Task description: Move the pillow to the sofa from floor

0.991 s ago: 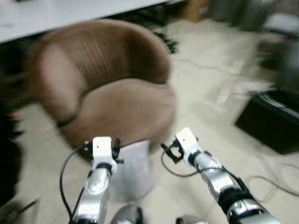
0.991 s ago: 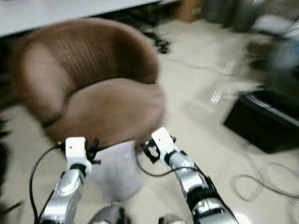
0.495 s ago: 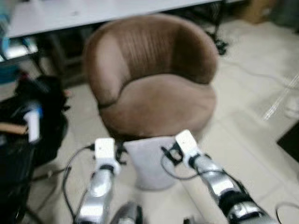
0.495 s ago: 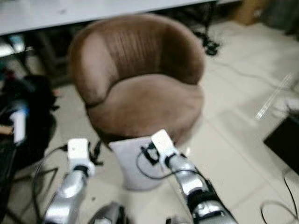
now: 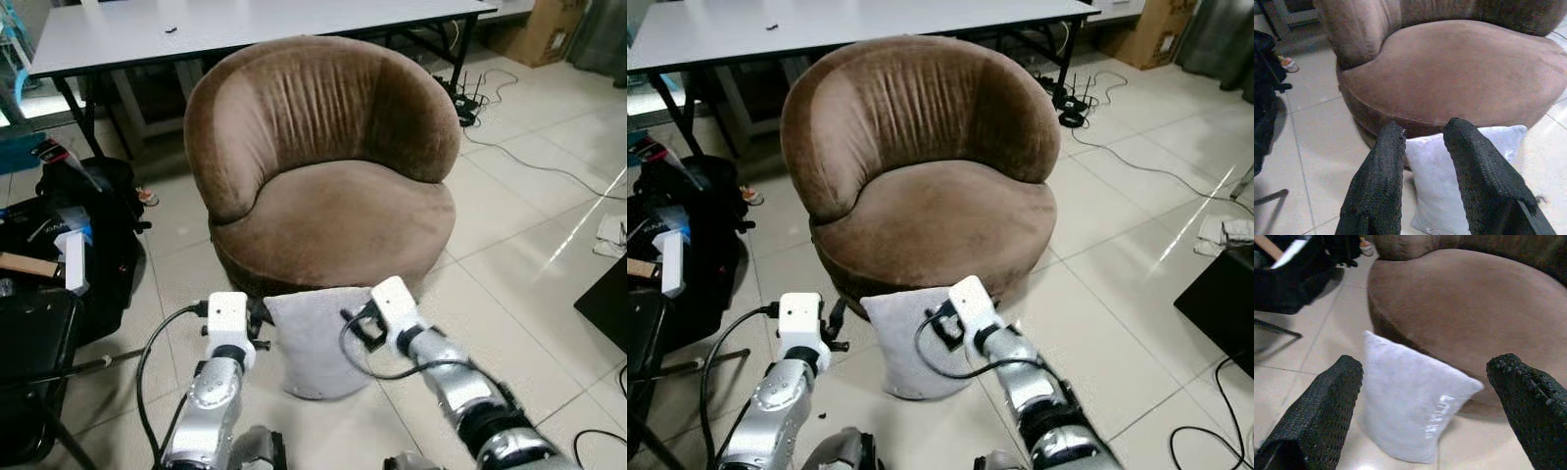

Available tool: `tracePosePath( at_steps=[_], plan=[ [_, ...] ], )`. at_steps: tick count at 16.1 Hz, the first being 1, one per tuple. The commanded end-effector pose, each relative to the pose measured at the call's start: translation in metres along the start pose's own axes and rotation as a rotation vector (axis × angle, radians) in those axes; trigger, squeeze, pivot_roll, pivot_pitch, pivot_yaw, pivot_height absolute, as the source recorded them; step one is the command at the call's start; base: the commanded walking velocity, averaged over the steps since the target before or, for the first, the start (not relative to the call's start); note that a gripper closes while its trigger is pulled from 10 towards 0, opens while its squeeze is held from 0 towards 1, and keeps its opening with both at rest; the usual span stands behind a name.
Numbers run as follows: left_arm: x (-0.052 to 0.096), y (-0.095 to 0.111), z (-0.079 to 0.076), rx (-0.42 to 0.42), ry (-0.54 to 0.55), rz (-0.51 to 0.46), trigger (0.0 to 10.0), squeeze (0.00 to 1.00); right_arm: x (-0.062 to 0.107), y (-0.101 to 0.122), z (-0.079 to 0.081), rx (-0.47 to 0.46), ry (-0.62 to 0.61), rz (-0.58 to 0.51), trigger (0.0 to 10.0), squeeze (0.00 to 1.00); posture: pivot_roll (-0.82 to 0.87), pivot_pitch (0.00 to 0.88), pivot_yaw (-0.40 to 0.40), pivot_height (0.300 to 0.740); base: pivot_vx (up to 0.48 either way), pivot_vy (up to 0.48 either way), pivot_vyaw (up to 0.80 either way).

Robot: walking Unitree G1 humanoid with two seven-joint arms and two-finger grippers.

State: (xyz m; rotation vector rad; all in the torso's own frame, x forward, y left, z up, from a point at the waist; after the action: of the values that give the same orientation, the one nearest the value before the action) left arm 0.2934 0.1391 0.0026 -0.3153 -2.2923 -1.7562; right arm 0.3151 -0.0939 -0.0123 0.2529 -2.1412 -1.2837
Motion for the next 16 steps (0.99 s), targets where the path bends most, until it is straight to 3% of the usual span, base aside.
tracePosePath(
  at_steps=[1,6,13,16],
  plan=[
    [-0.001,0.000,-0.002,-0.010,-0.006,0.010,10.0,0.00,0.001,0.001,0.000,0.007,0.005,-0.011,10.0,0.00,-0.11,0.000,0.021,0.695,0.458,0.000,0.00],
    [-0.003,-0.001,-0.001,-0.087,-0.001,0.029,10.0,0.00,0.004,-0.001,0.011,0.006,0.038,-0.025,10.0,0.00,-0.12,0.000,0.029,0.695,0.467,0.000,0.00],
    [-0.001,-0.005,-0.002,-0.087,-0.003,0.051,10.0,0.00,0.005,-0.002,0.019,0.001,0.063,-0.040,10.0,0.00,-0.13,0.000,0.032,0.695,0.480,0.000,0.00],
    [-0.001,-0.005,-0.004,-0.074,-0.019,0.055,10.0,0.00,0.005,-0.001,0.020,0.001,0.069,-0.044,10.0,0.00,-0.12,0.000,0.033,0.695,0.000,0.000,0.00]
  ],
)
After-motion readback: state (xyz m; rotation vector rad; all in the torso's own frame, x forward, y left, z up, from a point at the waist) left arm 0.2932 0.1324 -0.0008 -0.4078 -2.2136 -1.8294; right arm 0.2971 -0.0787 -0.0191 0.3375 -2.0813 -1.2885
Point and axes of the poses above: a point about 5 cm out from each wrist's last joint towards the gripper, its own x axis pointing back from the gripper into the wrist, its own y axis along the axis of the wrist's last joint, z = x × y, the point moved 4 cm from there along -x, pointing out of the wrist towards the gripper, and after that the axes turned 14 degrees about x, right-handed, at the moved point
